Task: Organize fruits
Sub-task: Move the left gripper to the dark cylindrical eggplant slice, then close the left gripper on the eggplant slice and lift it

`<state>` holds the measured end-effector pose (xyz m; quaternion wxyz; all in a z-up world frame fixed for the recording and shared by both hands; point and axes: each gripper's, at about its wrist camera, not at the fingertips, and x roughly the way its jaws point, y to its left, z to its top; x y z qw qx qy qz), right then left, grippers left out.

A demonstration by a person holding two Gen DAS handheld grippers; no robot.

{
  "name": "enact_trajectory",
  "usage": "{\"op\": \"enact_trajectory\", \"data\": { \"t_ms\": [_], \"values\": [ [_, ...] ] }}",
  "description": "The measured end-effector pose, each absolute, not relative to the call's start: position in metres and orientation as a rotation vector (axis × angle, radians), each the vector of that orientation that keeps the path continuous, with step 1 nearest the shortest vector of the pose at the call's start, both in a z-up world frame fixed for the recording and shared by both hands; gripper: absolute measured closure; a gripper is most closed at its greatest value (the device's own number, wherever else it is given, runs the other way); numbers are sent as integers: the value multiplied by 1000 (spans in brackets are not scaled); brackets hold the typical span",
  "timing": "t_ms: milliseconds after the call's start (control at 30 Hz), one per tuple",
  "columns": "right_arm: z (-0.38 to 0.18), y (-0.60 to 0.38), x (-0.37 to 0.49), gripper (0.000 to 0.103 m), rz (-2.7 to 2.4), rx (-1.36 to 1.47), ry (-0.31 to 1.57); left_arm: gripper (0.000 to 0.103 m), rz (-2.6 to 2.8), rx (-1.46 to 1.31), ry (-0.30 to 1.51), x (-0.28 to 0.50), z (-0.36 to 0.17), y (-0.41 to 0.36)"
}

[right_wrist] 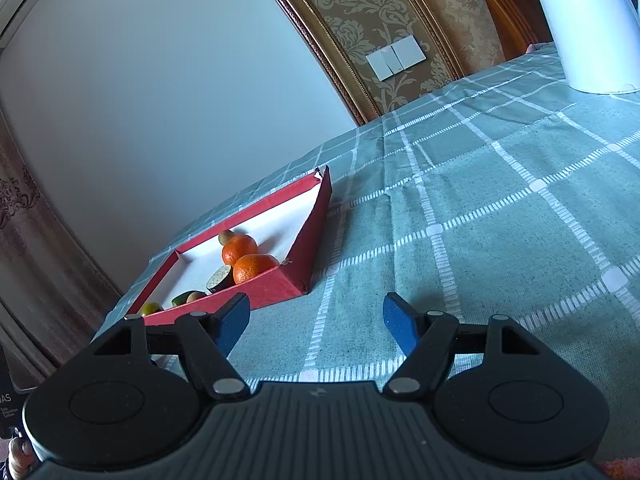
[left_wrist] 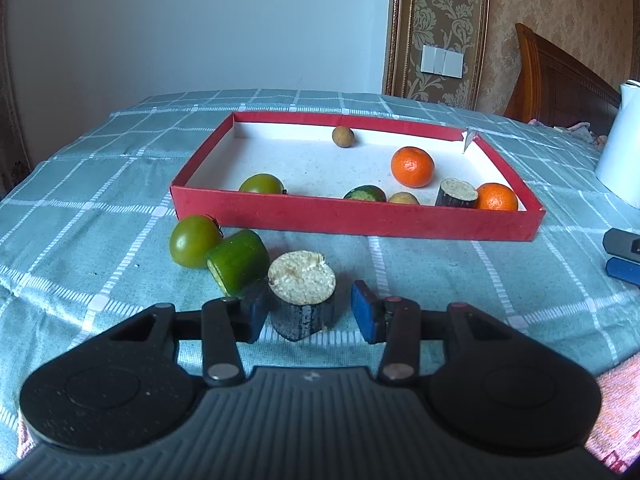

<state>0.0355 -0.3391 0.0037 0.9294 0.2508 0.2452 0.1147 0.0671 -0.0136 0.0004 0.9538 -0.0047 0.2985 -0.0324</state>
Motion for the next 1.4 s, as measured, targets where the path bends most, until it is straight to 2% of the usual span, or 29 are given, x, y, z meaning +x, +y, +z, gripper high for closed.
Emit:
{"op": "enact_trajectory", "data": {
  "t_ms": [1167, 1300, 1400],
  "values": [
    [4, -340, 34, 30, 186, 507, 499, 59, -73, -15, 601, 70, -1, -15],
    [4, -340, 34, 30, 186, 508, 497, 63, -62, -13, 599, 69, -1, -15],
    [4, -340, 34, 30, 188, 510, 493, 70, -48, -5, 597, 68, 0, -16]
  ]
}}
